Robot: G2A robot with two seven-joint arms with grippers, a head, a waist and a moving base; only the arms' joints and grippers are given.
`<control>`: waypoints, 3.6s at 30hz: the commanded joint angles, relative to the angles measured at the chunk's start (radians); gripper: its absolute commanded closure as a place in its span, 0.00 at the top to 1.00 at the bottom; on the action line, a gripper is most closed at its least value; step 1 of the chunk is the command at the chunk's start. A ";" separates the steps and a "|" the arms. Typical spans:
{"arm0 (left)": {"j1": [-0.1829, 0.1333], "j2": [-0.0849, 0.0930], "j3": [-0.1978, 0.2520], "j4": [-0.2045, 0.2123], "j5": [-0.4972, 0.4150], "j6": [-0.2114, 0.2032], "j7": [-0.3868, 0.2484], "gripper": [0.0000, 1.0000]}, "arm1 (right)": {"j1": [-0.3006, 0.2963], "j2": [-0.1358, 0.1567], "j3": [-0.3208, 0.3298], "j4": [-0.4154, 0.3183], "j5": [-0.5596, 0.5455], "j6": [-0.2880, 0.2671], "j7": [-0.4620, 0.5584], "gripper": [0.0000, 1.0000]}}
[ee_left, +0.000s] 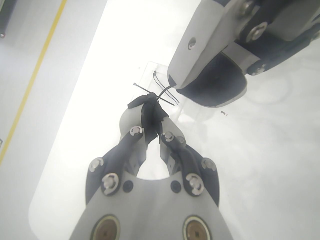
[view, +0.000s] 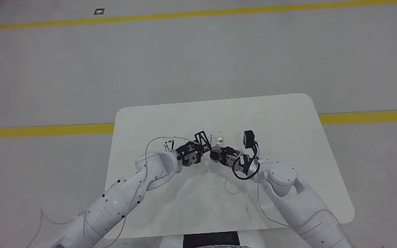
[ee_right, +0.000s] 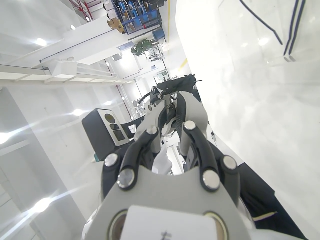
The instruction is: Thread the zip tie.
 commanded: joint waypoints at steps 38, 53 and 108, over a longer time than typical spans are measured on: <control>0.000 0.000 0.000 0.000 0.000 0.000 0.000 0.00 | 0.009 -0.003 -0.005 0.015 0.001 -0.003 -0.005 0.00; 0.000 0.000 0.000 0.000 0.000 0.000 0.000 1.00 | 0.001 0.002 0.018 0.009 -0.013 -0.026 0.001 0.00; -0.099 0.211 0.082 0.061 -1.391 0.000 0.083 1.00 | -0.098 0.045 0.168 -0.020 -0.164 -0.349 0.151 0.00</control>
